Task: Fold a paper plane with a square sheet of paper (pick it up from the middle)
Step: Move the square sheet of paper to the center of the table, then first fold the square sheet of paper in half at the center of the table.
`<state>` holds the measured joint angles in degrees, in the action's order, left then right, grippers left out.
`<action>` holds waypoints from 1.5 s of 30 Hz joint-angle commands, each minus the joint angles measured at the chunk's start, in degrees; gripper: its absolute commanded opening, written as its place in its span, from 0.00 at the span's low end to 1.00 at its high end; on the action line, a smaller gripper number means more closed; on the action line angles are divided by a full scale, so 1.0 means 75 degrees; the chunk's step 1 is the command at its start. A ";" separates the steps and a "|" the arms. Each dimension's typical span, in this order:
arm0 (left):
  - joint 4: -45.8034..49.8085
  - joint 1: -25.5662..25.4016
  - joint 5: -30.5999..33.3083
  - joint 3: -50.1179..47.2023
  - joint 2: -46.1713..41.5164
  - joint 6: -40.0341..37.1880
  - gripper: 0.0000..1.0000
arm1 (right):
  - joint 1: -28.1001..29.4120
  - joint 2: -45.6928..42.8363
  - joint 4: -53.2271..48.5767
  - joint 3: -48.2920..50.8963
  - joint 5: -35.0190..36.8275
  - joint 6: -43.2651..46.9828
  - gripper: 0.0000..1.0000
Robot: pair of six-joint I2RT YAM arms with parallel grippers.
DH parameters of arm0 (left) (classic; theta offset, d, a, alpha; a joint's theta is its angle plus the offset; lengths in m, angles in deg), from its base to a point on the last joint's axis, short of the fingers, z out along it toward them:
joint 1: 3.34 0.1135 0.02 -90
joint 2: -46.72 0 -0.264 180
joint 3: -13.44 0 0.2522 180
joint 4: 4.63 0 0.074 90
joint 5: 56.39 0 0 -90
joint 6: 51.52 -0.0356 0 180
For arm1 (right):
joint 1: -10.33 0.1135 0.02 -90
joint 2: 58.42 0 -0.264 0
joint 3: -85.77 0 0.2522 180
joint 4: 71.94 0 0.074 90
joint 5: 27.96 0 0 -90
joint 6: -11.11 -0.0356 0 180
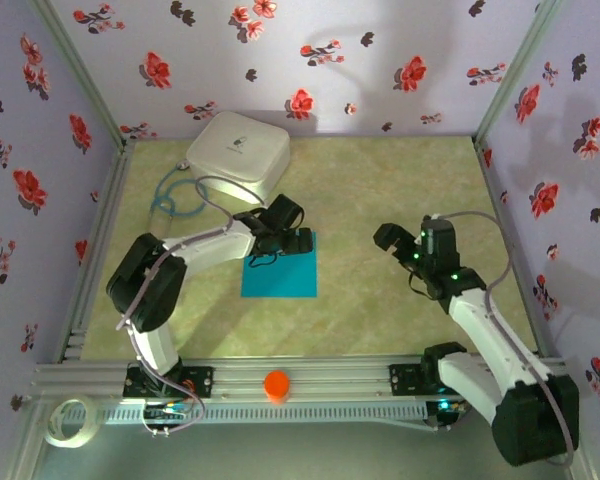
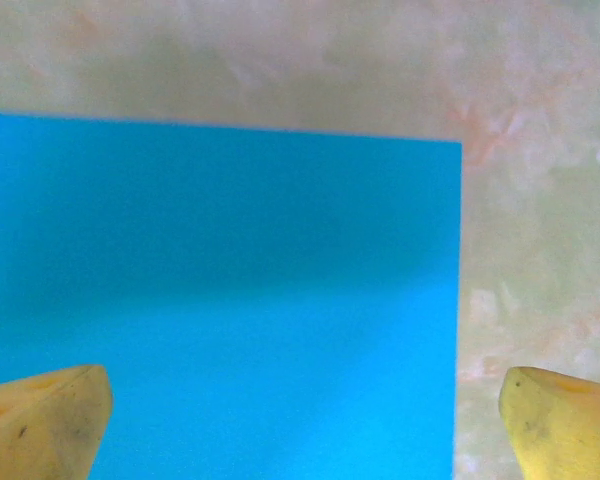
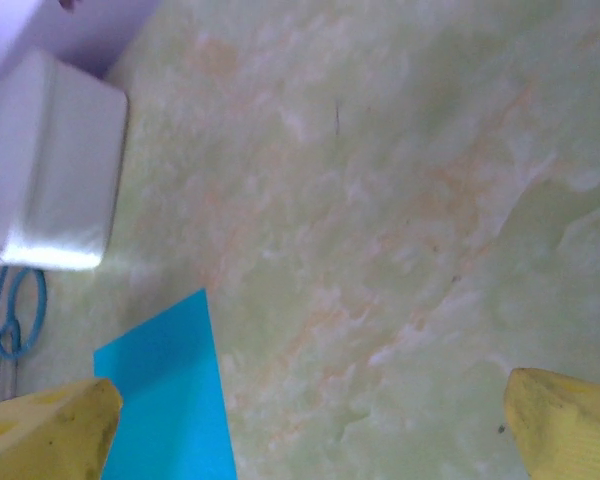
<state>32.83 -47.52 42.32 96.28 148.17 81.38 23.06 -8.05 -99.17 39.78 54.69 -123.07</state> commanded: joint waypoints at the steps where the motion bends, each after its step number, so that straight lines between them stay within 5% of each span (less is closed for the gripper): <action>1: 0.0717 0.0108 0.0894 0.0166 -0.0473 -0.1129 1.00 | -0.0231 -0.0571 0.0237 0.0081 0.0018 -0.0287 0.99; 12: 0.1037 0.0863 -0.1074 0.0244 -0.0220 -0.0931 1.00 | -0.0423 0.0007 0.1353 0.0712 -0.1588 -0.0720 0.99; 27: 0.2801 0.0619 -0.0954 0.1728 0.1238 -0.0913 0.93 | -0.0073 0.0677 0.0827 0.0408 -0.1553 -0.0403 0.99; 45: 0.3801 0.0488 -0.1084 0.2893 0.2356 -0.1022 1.00 | 0.0003 0.1133 0.0156 0.0067 -0.1386 -0.0264 0.99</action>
<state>58.67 -43.31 35.02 116.10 164.54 74.06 22.73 0.01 -96.38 42.18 43.28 -126.24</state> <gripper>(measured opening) 0.995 0.993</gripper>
